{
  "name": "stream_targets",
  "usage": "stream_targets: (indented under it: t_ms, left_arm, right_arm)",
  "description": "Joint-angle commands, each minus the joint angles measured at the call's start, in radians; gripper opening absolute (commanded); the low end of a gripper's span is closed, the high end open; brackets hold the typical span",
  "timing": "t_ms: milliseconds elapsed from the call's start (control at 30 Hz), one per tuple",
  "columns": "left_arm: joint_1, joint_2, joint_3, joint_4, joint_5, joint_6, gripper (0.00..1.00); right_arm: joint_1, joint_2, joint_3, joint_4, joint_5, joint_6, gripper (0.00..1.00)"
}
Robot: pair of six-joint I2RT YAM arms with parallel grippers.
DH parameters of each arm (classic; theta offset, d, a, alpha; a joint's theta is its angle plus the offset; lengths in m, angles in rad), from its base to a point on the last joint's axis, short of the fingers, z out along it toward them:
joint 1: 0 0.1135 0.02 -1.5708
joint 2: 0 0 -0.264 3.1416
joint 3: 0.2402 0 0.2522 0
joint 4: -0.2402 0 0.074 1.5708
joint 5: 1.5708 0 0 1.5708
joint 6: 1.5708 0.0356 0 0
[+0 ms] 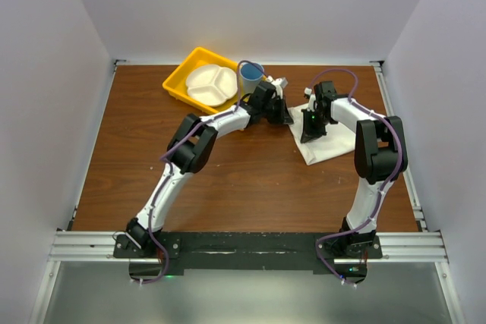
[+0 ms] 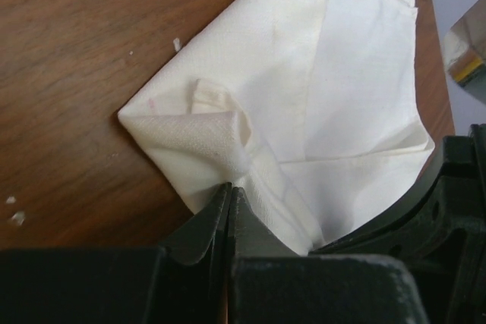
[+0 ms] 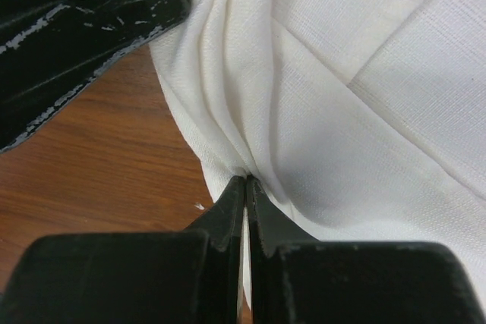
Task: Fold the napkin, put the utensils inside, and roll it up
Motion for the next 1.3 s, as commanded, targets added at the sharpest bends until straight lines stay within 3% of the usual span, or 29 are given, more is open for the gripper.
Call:
stream_targets:
  t_ms: [0,233,367,567,833,1033,1267]
  left_arm:
    - [-0.003,-0.035,-0.148,-0.201,-0.08,0.087,0.01]
    - [-0.003,-0.137,-0.23,-0.207,-0.122,0.117,0.01]
    - [-0.003,-0.138,-0.117,-0.254,-0.117,0.128,0.02]
    - [-0.003,-0.166,-0.087,-0.205,-0.027,0.078,0.11]
    - [-0.004,-0.141,-0.106,-0.083,0.107,0.012,0.15]
    - [-0.007,-0.144,-0.146,0.003,0.139,-0.023,0.2]
    - [-0.007,-0.04,-0.078,0.025,0.157,-0.068,0.21]
  right_arm:
    - [0.005,0.084,-0.08,-0.068,0.087,-0.048,0.01]
    - [0.005,0.045,-0.111,-0.084,0.081,-0.062,0.01]
    - [0.005,0.059,-0.083,-0.107,0.087,-0.071,0.01]
    - [-0.017,0.073,-0.073,-0.107,0.07,-0.073,0.0]
    - [-0.032,0.114,-0.048,-0.101,0.012,-0.057,0.0]
    - [-0.04,0.124,-0.047,-0.105,0.003,-0.057,0.0]
    - [-0.04,0.108,-0.05,-0.108,0.001,-0.057,0.0]
